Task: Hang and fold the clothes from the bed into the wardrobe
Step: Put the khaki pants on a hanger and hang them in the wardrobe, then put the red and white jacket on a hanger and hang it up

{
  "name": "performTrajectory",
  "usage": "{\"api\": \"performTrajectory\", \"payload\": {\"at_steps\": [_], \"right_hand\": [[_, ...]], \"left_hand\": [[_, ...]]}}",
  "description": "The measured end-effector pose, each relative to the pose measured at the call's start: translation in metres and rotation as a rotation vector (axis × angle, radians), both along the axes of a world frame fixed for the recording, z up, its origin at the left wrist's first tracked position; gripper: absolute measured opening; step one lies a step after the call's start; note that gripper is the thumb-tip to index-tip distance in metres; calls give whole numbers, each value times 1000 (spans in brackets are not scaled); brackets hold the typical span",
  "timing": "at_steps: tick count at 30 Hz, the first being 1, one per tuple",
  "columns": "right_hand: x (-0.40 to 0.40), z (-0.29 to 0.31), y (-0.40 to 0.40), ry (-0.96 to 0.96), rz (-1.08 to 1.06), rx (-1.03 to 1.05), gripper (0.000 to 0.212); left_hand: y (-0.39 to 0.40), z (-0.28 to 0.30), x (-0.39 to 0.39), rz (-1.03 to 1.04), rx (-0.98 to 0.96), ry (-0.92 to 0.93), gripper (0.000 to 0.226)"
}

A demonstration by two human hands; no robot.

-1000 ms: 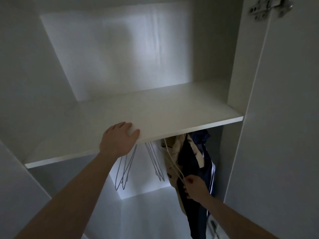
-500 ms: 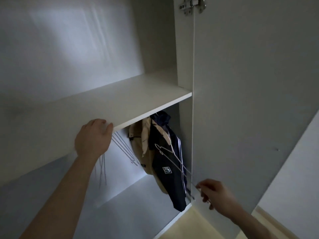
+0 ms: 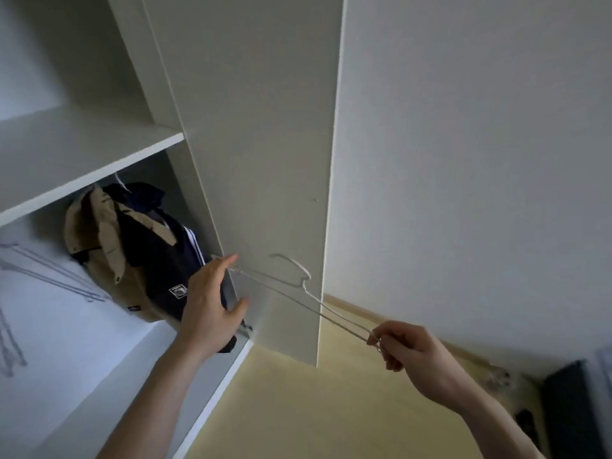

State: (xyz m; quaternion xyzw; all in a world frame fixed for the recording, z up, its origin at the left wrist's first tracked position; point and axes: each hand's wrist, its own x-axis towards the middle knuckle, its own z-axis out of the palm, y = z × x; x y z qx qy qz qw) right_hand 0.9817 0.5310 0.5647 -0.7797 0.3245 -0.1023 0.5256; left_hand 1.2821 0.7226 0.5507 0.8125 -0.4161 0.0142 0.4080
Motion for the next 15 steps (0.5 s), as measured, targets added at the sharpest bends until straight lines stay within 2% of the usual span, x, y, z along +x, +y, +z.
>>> {"api": "performTrajectory", "payload": {"at_steps": [3,5,7,13,15], "right_hand": [[-79,2,-15,15,-89,-39,35],[-133,1,-25,31,-172,-72,34],[-192,-1,-33,43,-261,-94,37],[-383,-1,-49,153,-452,-94,32],[-443,-2,-51,210,-482,-89,24]], "left_hand": [[-45,3,-50,-62,-69,-120,47],[-75,5,-86,-61,-108,-130,25],[-108,4,-131,-90,-99,-144,12],[-192,-15,-306,-332,-45,-67,4],[-215,-23,-364,-420,-30,-6,11]]}}
